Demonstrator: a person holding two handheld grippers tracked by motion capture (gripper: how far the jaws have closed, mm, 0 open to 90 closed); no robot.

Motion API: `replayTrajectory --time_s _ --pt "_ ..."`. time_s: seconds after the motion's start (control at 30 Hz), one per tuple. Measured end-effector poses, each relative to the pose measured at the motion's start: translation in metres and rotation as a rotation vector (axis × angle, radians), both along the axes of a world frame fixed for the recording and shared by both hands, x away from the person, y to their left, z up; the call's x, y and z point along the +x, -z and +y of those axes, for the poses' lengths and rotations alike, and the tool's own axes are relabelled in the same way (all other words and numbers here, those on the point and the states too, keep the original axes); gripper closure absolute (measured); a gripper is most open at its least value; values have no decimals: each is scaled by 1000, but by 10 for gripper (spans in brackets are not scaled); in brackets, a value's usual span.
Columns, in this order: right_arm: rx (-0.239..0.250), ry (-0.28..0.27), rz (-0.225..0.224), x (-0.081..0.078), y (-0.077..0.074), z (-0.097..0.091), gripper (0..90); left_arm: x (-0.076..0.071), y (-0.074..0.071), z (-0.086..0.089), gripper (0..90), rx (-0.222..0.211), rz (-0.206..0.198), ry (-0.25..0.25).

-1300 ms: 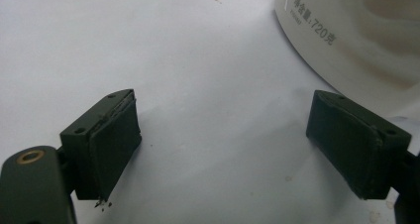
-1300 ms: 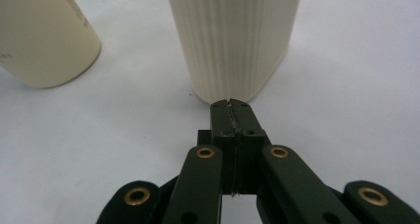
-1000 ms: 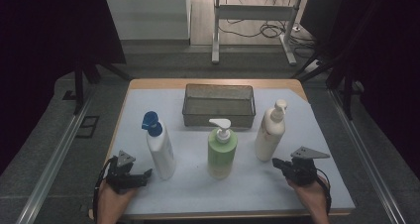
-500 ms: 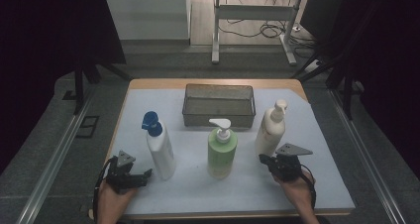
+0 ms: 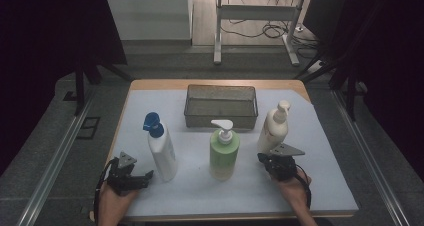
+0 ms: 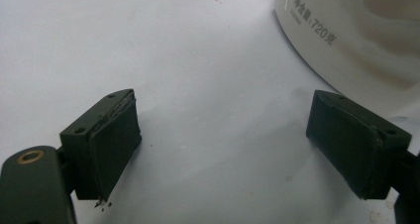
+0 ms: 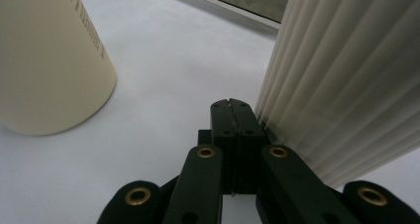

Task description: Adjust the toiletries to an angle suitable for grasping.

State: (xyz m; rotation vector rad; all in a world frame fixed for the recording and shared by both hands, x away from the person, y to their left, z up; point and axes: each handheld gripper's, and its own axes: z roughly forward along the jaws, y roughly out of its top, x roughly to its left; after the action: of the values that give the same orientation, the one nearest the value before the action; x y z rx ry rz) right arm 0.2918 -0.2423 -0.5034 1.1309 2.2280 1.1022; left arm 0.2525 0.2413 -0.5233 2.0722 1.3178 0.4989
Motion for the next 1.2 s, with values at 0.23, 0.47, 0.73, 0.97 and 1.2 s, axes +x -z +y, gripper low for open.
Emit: replayTrajectory --time_s 0.23,0.47,0.73,0.97,1.2 --pt "-9 7 5 0 -1 -7 895 0 0 0 130 0 0 0" --pt "-10 23 15 0 -1 -23 895 0 0 0 130 0 0 0" --pt "-13 38 20 1 -2 -36 894 0 0 0 130 0 -1 0" --pt "-10 50 32 2 -1 -43 889 0 0 0 130 0 -1 0" --pt "7 47 28 -2 -6 -43 797 0 0 0 130 0 0 0"
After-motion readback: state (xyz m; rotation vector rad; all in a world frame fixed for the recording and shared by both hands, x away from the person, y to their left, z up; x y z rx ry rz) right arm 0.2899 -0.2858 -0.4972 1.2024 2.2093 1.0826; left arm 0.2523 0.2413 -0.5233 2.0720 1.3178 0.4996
